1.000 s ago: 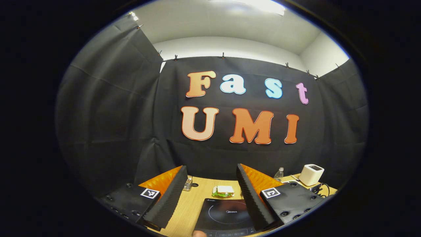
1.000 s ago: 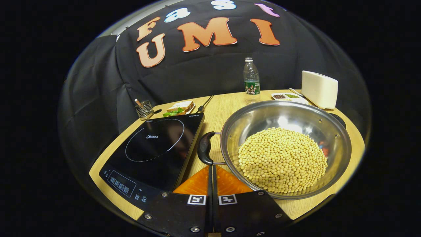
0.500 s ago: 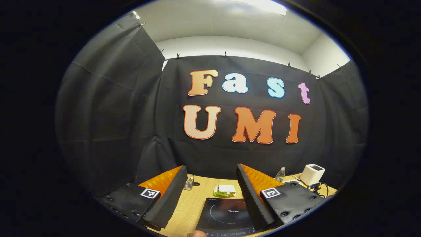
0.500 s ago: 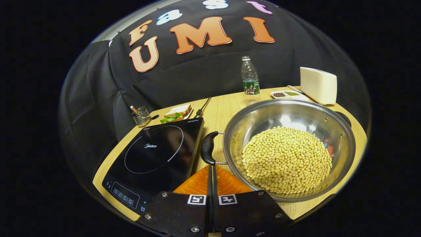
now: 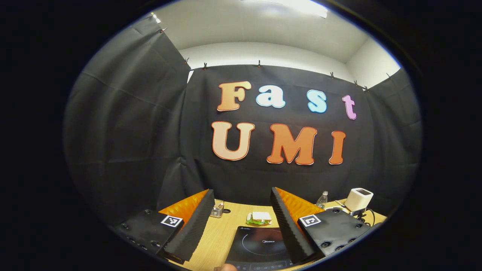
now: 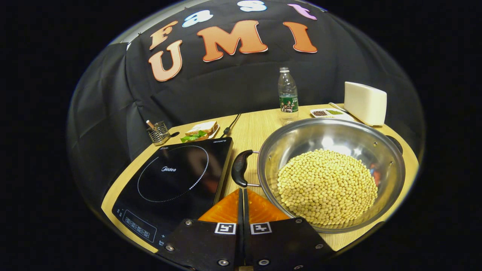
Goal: First push the handle of the pot to place it horizontally, then grasp the pot with both hands and set it on the induction cooktop.
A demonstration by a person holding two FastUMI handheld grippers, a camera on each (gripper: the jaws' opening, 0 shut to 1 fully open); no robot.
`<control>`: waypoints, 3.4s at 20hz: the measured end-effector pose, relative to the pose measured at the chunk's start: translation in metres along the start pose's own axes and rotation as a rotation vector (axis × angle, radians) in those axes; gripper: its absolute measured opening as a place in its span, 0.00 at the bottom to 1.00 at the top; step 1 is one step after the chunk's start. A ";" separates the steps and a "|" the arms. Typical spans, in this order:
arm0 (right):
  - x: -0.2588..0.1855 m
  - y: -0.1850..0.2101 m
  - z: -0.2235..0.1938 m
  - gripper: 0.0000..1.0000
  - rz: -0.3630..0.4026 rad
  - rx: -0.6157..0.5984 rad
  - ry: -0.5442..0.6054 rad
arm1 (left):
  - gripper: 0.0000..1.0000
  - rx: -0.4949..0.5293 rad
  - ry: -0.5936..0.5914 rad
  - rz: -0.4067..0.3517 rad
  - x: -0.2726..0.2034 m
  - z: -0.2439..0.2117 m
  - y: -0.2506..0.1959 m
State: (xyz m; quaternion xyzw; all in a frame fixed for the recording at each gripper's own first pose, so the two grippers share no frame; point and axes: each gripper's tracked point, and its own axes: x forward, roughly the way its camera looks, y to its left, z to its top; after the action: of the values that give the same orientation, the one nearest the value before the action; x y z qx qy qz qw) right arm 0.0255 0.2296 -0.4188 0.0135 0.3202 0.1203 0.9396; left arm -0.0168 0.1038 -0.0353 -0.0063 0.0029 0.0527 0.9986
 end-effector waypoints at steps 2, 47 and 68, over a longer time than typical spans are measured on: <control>-0.013 0.007 -0.006 0.00 0.031 -0.014 0.006 | 0.97 -0.017 0.004 -0.016 0.000 -0.002 -0.009; -0.023 -0.276 0.071 0.95 -0.317 0.048 -0.083 | 0.98 0.100 0.730 -0.384 0.087 -0.384 -0.301; 0.001 -0.294 0.039 0.64 -0.352 0.109 0.053 | 0.66 0.200 0.848 -0.360 0.109 -0.427 -0.299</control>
State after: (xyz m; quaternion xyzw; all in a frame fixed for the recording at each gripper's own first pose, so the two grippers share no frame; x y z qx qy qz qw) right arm 0.1141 -0.0532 -0.4185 0.0048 0.3482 -0.0633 0.9353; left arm 0.1209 -0.1871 -0.4589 0.0683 0.4146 -0.1289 0.8982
